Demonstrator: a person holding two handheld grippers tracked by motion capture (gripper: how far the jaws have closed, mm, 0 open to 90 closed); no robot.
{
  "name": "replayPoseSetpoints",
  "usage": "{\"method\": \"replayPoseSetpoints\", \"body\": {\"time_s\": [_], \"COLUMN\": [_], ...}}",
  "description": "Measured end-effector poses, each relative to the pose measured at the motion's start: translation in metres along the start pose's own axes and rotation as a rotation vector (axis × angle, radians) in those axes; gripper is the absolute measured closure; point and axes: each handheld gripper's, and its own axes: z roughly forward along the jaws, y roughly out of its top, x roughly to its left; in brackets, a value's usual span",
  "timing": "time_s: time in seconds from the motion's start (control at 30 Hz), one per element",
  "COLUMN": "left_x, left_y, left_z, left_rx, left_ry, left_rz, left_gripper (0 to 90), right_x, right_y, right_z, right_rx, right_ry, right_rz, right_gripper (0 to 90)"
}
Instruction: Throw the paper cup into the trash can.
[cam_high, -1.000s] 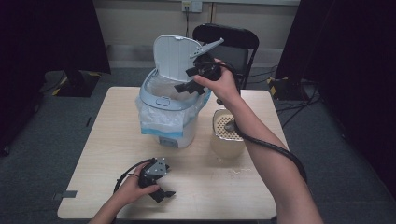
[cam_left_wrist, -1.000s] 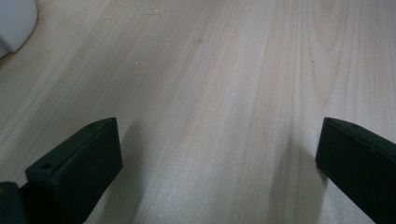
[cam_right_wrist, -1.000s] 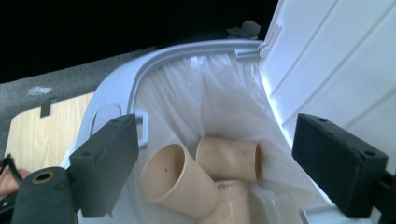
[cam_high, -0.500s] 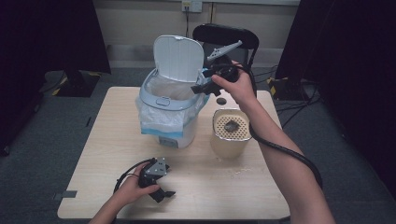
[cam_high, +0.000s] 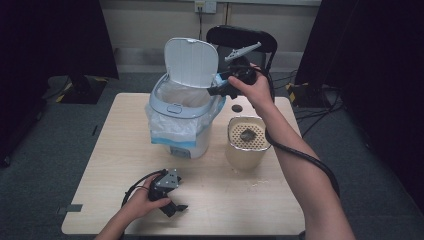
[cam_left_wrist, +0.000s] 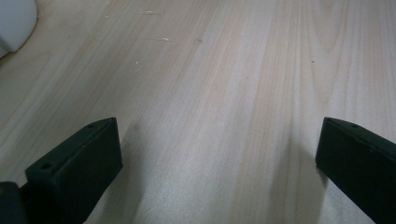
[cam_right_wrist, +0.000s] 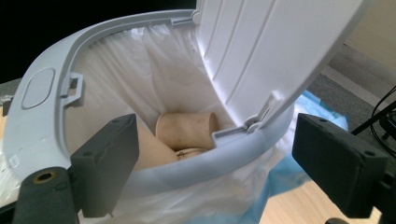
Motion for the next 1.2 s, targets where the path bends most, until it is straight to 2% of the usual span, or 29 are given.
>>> {"method": "replayPoseSetpoints", "body": {"time_s": [0.17, 0.33, 0.57, 0.67, 0.77, 0.9, 1.07, 1.2], "left_x": [0.000, 0.000, 0.000, 0.000, 0.000, 0.000, 0.000, -0.001], "left_y": [0.000, 0.000, 0.000, 0.000, 0.000, 0.000, 0.001, 0.000], "left_z": [0.000, 0.000, 0.000, 0.000, 0.000, 0.001, 0.000, 0.001], "left_rx": [-0.002, -0.004, -0.004, 0.001, -0.004, -0.004, 0.008, -0.010], "left_ry": [-0.005, -0.005, -0.006, -0.002, -0.005, -0.006, 0.000, 0.003], "left_rz": [0.001, 0.000, 0.003, 0.001, -0.001, -0.003, -0.001, -0.006], "left_gripper": [0.0, 0.0, 0.0, 0.0, 0.0, 0.0, 0.0, 0.0], "right_x": [-0.005, -0.006, -0.004, 0.001, 0.009, 0.018, 0.030, 0.039], "right_y": [0.007, 0.012, 0.014, 0.017, 0.021, 0.026, 0.025, 0.025], "right_z": [0.006, 0.009, 0.007, 0.004, 0.000, -0.004, -0.002, 0.000], "right_rx": [-0.022, -0.061, -0.065, -0.063, -0.070, -0.079, -0.046, -0.045], "right_ry": [0.003, 0.027, 0.041, 0.050, 0.035, 0.059, 0.071, 0.089], "right_rz": [-0.007, -0.005, -0.012, -0.036, -0.072, -0.085, -0.109, -0.117], "right_gripper": [14.6, 14.1, 14.2, 14.2, 13.8, 13.9, 13.7, 13.5]}}
